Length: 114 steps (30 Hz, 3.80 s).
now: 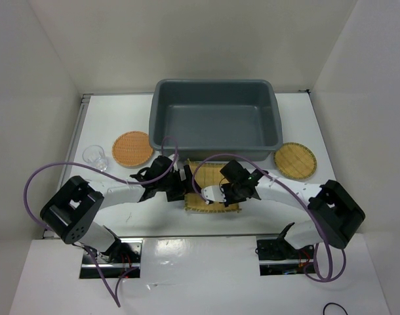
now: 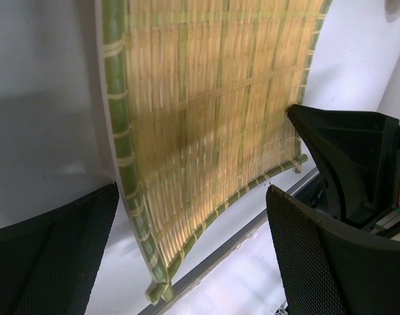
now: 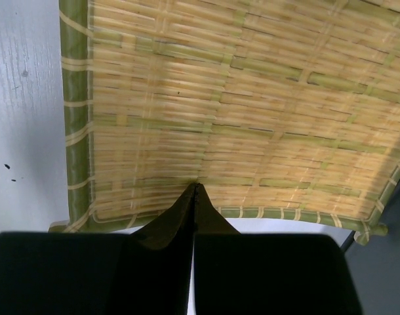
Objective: Place the mixed dishes into the plastic bin
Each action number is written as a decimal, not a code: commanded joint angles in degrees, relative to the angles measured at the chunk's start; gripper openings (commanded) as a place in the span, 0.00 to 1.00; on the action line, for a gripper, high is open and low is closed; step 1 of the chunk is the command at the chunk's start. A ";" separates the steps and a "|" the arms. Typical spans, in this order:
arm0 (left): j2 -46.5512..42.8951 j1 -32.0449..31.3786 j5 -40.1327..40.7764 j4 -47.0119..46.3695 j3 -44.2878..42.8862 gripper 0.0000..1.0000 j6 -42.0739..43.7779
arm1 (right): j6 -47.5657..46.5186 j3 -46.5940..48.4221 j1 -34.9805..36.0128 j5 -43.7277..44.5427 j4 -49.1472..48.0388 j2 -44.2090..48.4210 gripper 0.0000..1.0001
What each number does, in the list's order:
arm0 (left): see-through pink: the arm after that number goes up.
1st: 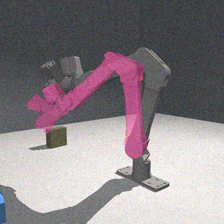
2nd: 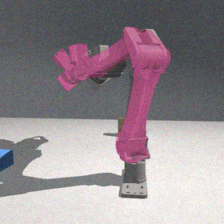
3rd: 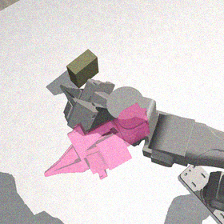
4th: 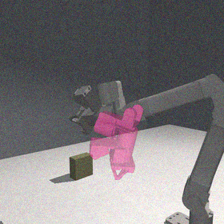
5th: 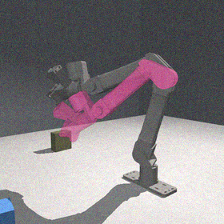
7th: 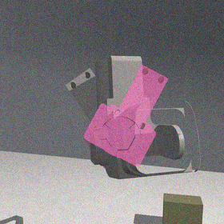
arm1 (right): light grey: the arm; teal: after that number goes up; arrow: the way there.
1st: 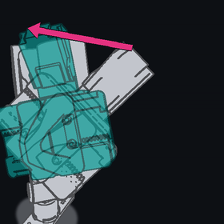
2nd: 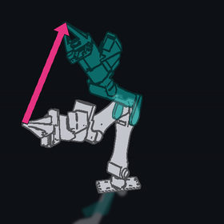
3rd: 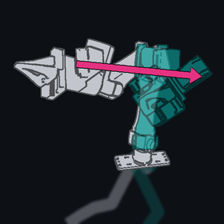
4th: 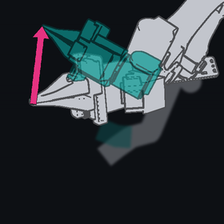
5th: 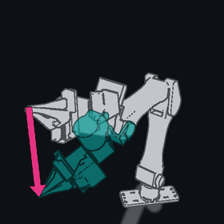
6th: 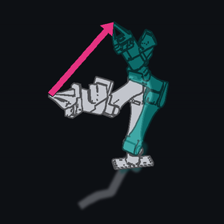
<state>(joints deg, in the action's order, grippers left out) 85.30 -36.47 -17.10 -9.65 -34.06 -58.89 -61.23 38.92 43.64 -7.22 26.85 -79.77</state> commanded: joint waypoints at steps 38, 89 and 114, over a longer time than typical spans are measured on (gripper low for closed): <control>-4.99 2.18 -16.82 20.89 -42.89 0.00 0.00 | 43.21 1.70 -13.49 27.35 -3.38 54.96 0.98; 82.84 10.89 -12.17 55.52 -145.76 0.99 -6.68 | 42.69 -1.12 -15.69 30.34 -6.28 52.52 0.98; 38.55 4.57 31.25 84.27 -134.16 1.00 34.02 | 45.42 33.32 -50.93 3.65 20.93 12.11 0.98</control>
<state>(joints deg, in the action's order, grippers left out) 123.52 -29.65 9.56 70.43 -171.46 -30.15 -14.52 69.80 -4.62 7.75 37.01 -60.36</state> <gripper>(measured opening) 1.001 0.983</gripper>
